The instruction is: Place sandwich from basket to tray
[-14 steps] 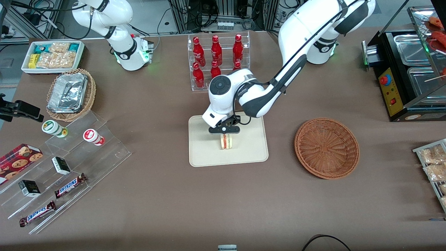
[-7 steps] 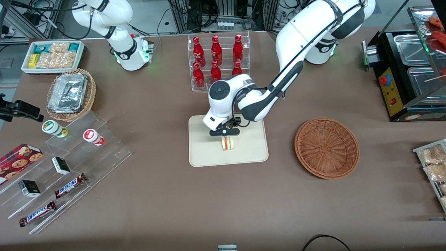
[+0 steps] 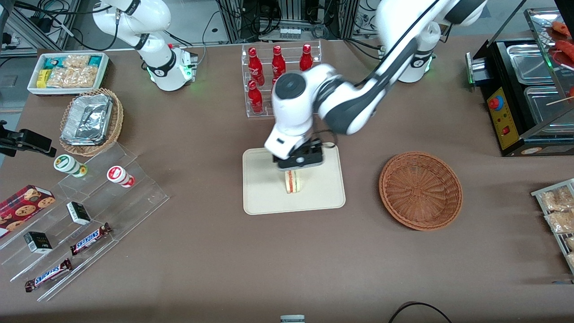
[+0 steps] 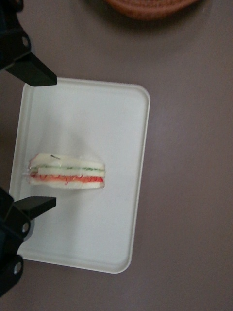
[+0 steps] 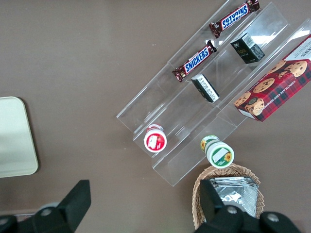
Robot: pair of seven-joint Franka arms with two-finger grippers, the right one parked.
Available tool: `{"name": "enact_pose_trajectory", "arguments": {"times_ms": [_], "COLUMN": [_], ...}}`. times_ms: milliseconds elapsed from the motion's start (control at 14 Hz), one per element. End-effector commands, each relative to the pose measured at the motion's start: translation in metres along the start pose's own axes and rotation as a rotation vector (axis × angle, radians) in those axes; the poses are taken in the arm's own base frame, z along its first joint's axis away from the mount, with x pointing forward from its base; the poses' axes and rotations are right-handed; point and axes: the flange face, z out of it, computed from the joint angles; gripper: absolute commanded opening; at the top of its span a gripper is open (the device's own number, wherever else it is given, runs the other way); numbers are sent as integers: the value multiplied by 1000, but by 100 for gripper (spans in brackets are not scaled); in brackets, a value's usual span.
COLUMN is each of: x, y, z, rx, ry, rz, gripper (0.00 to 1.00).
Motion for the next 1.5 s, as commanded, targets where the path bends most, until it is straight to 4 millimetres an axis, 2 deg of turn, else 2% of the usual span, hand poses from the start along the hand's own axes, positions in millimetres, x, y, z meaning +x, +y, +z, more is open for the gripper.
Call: {"name": "enact_pose_trajectory", "arguments": {"times_ms": [0,143,214,357,571,1000,1214,1286,1429], "x": [42,64,77,92,103,118,114,112,117], "y": [-76,-127,-154,-194,-247,-361,-411,-420,-425], "z": [-61,-96,-108,-129,-151,-172,-189,-195,-194], "rx": [18,36,42,35,55,-24,-47,-51,-47], "ry": [-23,-46,-56,-67,-94,-138,-157,-151,-131], "rz": [-65,-53,-59,-49,-10,129,205,224,232], "gripper": [100,100,100,100,100,100,100,100,100]}}
